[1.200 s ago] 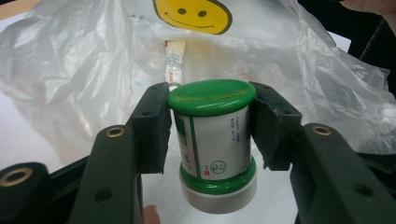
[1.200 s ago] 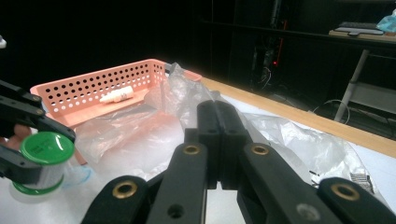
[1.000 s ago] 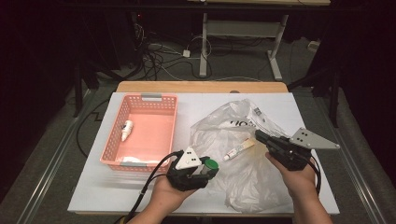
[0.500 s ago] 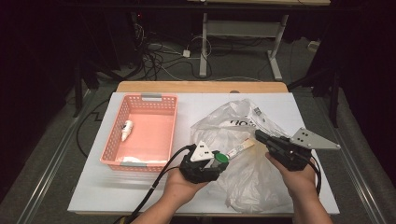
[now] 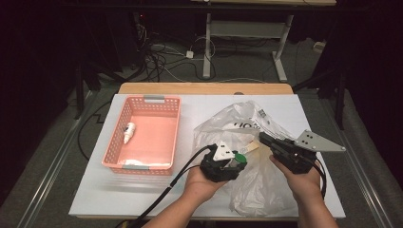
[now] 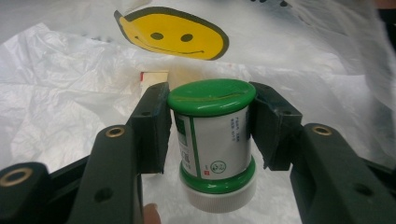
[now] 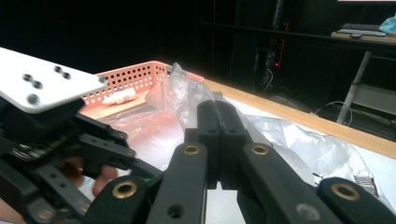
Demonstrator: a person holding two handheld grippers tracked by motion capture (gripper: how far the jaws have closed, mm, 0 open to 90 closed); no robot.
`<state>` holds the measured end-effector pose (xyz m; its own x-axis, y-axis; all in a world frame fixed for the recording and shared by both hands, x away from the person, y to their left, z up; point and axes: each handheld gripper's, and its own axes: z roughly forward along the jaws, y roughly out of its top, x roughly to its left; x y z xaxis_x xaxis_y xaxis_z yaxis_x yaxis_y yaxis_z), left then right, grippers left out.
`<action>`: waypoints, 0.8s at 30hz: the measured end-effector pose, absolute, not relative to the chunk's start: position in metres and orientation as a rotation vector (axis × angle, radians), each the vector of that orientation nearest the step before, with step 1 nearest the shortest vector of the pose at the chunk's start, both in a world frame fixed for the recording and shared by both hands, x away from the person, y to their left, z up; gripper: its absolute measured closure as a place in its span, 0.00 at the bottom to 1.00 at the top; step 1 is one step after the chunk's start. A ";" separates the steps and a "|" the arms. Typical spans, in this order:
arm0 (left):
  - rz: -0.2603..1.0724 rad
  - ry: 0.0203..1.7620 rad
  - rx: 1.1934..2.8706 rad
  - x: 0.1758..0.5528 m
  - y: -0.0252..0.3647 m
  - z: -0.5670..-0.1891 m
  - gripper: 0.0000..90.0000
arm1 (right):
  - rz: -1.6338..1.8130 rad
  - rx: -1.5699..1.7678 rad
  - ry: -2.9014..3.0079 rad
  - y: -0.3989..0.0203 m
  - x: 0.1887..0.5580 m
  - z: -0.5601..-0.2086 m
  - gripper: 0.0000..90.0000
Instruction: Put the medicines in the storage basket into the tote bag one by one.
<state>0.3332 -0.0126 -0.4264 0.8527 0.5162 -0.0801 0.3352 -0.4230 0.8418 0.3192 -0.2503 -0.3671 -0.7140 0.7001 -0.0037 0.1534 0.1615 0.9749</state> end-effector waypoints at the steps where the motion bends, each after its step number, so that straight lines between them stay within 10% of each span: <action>1: 0.235 0.622 2.057 0.336 -0.015 -0.428 0.56 | 1.581 0.807 1.985 -0.250 0.319 -0.367 1.00; 24: 0.218 0.648 2.073 0.366 -0.052 -0.454 0.56 | 1.583 0.829 1.975 -0.255 0.323 -0.370 1.00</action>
<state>0.3656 -0.0524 -0.4540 0.8457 0.5255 -0.0934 0.3619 -0.4359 0.8241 0.3226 -0.2547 -0.3697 -0.7049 0.7092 0.0081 0.1625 0.1504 0.9752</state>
